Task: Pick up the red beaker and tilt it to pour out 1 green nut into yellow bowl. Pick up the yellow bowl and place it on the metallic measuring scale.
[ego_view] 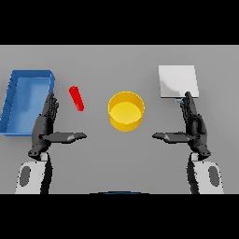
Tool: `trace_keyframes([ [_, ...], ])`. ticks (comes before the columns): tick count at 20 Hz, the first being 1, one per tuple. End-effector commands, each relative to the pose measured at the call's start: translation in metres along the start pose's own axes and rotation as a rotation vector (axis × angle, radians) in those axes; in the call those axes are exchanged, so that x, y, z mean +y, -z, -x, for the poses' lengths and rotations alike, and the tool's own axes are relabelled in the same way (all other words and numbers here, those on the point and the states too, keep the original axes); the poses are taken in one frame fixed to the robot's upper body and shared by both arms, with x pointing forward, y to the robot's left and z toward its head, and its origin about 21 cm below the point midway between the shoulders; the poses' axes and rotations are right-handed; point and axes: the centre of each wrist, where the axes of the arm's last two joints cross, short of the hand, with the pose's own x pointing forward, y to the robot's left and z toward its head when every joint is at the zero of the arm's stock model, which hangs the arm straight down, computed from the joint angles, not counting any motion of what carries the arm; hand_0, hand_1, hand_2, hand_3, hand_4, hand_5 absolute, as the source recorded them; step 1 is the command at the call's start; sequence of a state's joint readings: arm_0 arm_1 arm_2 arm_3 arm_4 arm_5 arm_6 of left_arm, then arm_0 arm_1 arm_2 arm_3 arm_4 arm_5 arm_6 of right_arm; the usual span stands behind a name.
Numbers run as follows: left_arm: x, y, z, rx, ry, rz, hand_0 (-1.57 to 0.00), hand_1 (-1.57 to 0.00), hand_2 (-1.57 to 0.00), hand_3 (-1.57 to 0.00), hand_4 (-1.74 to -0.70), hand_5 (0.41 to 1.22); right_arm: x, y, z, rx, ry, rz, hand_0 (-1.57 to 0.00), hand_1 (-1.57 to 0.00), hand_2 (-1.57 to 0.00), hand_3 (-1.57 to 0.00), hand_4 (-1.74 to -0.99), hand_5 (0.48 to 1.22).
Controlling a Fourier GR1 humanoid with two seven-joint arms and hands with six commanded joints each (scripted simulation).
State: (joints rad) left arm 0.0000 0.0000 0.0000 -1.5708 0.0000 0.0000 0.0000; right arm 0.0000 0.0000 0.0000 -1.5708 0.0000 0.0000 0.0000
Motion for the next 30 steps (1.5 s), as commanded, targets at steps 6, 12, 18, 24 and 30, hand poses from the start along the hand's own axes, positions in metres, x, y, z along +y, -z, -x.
trace_keyframes([
  [6, 0.000, -0.007, -0.001, -0.010, 0.001, 0.000, 0.00, 0.00, 0.00, 0.00, -1.20, 0.677, 0.006, 0.003, 0.000, 0.001, -0.001, -0.002, 0.00, 0.00, 0.00, 0.00, -1.177, 0.572],
  [12, 0.006, -0.031, -0.012, -0.038, 0.147, 0.082, 0.00, 0.00, 0.00, 0.00, -1.20, 0.668, -0.001, -0.009, -0.011, -0.074, -0.247, -0.055, 0.00, 0.00, 0.00, 0.00, -1.194, 0.583],
  [18, -0.005, -0.025, -0.014, 0.000, 0.166, 0.094, 0.00, 0.00, 0.00, 0.00, -1.18, 0.655, -0.003, -0.011, -0.014, -0.094, -0.188, -0.083, 0.00, 0.00, 0.00, 0.00, -1.272, 0.611],
  [24, -0.007, 0.004, -0.001, 0.038, 0.189, 0.083, 0.00, 0.00, 0.00, 0.00, -1.21, 0.664, -0.005, -0.011, -0.012, -0.099, -0.188, -0.102, 0.00, 0.00, 0.00, 0.00, -1.295, 0.623],
  [30, -0.014, 0.050, 0.007, 0.029, 0.204, 0.074, 0.00, 0.00, 0.00, 0.00, -1.22, 0.644, -0.007, -0.010, -0.013, -0.093, -0.195, -0.089, 0.00, 0.00, 0.00, 0.00, -1.295, 0.622],
])
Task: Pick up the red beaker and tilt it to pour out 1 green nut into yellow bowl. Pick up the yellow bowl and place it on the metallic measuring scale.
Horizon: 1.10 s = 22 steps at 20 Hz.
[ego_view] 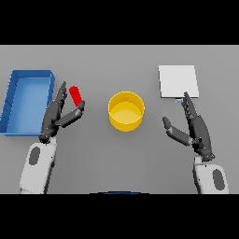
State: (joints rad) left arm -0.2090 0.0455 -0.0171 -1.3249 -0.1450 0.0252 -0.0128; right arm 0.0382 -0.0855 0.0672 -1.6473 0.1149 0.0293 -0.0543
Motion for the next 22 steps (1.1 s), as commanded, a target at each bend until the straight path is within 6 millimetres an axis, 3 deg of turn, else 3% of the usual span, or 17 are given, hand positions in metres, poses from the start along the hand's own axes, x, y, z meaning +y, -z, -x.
trace_keyframes([
  [1, -0.001, 0.007, 0.000, 0.001, -0.003, 0.001, 0.00, 0.00, 0.00, 0.00, -1.22, 0.638, -0.001, 0.002, -0.001, -0.003, -0.004, -0.001, 0.00, 0.00, 0.00, 0.00, -1.297, 0.625],
  [8, -0.014, 0.041, 0.001, 0.004, 0.050, 0.000, 0.00, 0.00, 0.00, 0.00, -1.23, 0.647, -0.002, 0.005, -0.001, 0.016, -0.023, 0.018, 0.00, 0.00, 0.00, 0.00, -1.300, 0.638],
  [15, -0.017, 0.054, 0.013, -0.028, 0.004, -0.013, 0.00, -0.01, -0.05, -0.03, -1.35, 0.726, 0.001, 0.005, 0.002, 0.015, -0.014, 0.016, 0.00, 0.00, 0.00, 0.00, -1.301, 0.647],
  [17, -0.026, 0.056, 0.013, -0.033, -0.023, -0.021, -0.34, -0.31, -0.32, -0.24, -1.39, 0.765, -0.005, 0.003, 0.001, 0.011, -0.015, 0.030, 0.00, 0.00, 0.00, 0.00, -1.294, 0.645],
  [18, -0.025, 0.058, 0.013, -0.029, -0.036, -0.036, -0.58, -0.56, -0.55, -0.42, -1.42, 0.786, -0.003, 0.004, -0.001, 0.008, -0.012, 0.025, 0.00, 0.00, 0.00, 0.00, -1.292, 0.645],
  [20, -0.033, 0.060, 0.013, -0.040, -0.069, -0.049, -0.94, -0.92, -0.92, -0.83, -1.42, 0.943, -0.003, 0.005, -0.001, 0.023, -0.006, 0.027, 0.00, 0.00, 0.00, 0.00, -1.290, 0.646],
  [22, -0.030, 0.065, 0.010, -0.045, -0.060, -0.064, -1.17, -1.16, -1.15, -1.08, -1.53, 1.043, 0.002, 0.006, 0.001, 0.027, -0.009, 0.021, 0.00, 0.00, 0.00, 0.00, -1.291, 0.649],
])
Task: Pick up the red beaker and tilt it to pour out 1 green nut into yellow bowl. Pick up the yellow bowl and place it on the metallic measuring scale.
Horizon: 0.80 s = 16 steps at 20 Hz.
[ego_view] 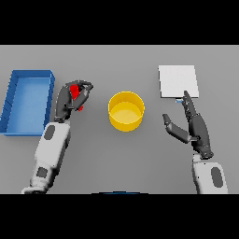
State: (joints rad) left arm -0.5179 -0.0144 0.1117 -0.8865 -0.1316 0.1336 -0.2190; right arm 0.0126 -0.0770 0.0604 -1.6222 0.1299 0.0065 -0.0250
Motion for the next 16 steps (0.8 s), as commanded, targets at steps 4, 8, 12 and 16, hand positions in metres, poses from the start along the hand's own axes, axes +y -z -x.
trace_keyframes([
  [4, -0.003, -0.003, 0.002, -0.039, 0.011, 0.025, -1.41, -1.40, -1.40, -1.26, -1.59, 1.148, -0.001, -0.001, 0.001, -0.015, 0.005, -0.005, 0.00, 0.00, 0.00, 0.00, -1.290, 0.648],
  [8, -0.007, -0.003, -0.005, -0.046, 0.053, 0.045, -1.50, -1.50, -1.50, -1.44, -1.52, 1.191, -0.003, -0.001, 0.000, -0.016, -0.004, 0.002, 0.00, 0.00, 0.00, 0.00, -1.289, 0.650],
  [12, -0.003, -0.002, -0.019, -0.080, 0.053, 0.032, -1.54, -1.54, -1.54, -1.52, -1.50, 1.209, 0.001, -0.005, 0.000, -0.028, -0.003, -0.006, 0.00, 0.00, 0.00, 0.00, -1.294, 0.659],
  [16, 0.000, 0.006, -0.052, -0.133, 0.137, 0.054, -1.56, -1.56, -1.56, -1.55, -1.50, 1.216, -0.001, -0.003, 0.000, -0.033, -0.021, -0.006, 0.00, 0.00, 0.00, 0.00, -1.289, 0.664],
])
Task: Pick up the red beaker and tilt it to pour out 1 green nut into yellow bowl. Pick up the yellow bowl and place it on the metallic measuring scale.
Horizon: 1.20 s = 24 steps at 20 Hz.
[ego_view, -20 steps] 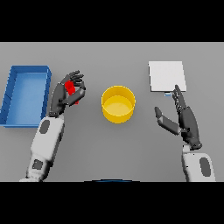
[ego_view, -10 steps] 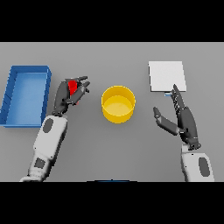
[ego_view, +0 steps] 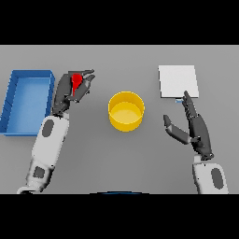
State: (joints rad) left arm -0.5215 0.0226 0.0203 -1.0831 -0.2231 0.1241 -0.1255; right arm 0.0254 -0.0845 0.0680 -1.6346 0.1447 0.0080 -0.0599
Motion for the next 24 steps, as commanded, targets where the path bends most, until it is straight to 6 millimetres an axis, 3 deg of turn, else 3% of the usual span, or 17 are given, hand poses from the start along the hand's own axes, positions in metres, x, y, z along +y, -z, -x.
trace_keyframes([
  [1, -0.003, 0.000, -0.006, -0.009, 0.026, 0.012, -1.56, -1.56, -1.56, -1.55, -1.55, 1.195, 0.005, -0.002, 0.001, -0.005, -0.001, -0.003, 0.00, 0.00, 0.00, 0.00, -1.285, 0.662],
  [3, 0.000, 0.000, -0.019, -0.026, 0.116, 0.044, -1.57, -1.57, -1.56, -1.56, -1.62, 1.174, 0.002, 0.001, 0.002, 0.002, -0.002, -0.002, 0.00, 0.00, 0.00, 0.00, -1.277, 0.664],
  [8, 0.001, 0.010, -0.030, 0.002, 0.211, 0.082, -1.57, -1.57, -1.56, -1.56, -1.62, 1.140, 0.005, -0.002, 0.004, 0.016, 0.008, -0.010, 0.00, 0.00, 0.00, 0.00, -1.277, 0.679],
  [10, 0.002, 0.014, -0.037, -0.021, 0.294, 0.112, -1.57, -1.57, -1.57, -1.56, -1.66, 1.126, 0.003, -0.001, 0.003, 0.013, 0.013, -0.002, 0.00, 0.00, 0.00, 0.00, -1.273, 0.686],
  [19, -0.017, 0.036, -0.075, -0.106, 0.946, 0.410, -1.57, -1.57, -1.57, -1.57, -1.73, 1.182, 0.002, -0.001, -0.003, 0.008, -0.012, 0.001, 0.00, 0.00, 0.00, 0.00, -1.289, 0.695],
  [21, -0.024, 0.038, -0.078, -0.118, 1.048, 0.488, -1.57, -1.57, -1.57, -1.57, -1.73, 1.196, 0.004, 0.000, -0.001, 0.020, -0.003, -0.004, 0.00, 0.00, 0.00, 0.00, -1.290, 0.694],
  [24, -0.028, 0.047, -0.088, -0.102, 1.213, 0.572, -1.57, -1.57, -1.57, -1.57, -1.61, 1.208, 0.006, -0.005, 0.001, 0.041, 0.026, 0.007, 0.00, 0.00, 0.00, 0.00, -1.284, 0.678],
])
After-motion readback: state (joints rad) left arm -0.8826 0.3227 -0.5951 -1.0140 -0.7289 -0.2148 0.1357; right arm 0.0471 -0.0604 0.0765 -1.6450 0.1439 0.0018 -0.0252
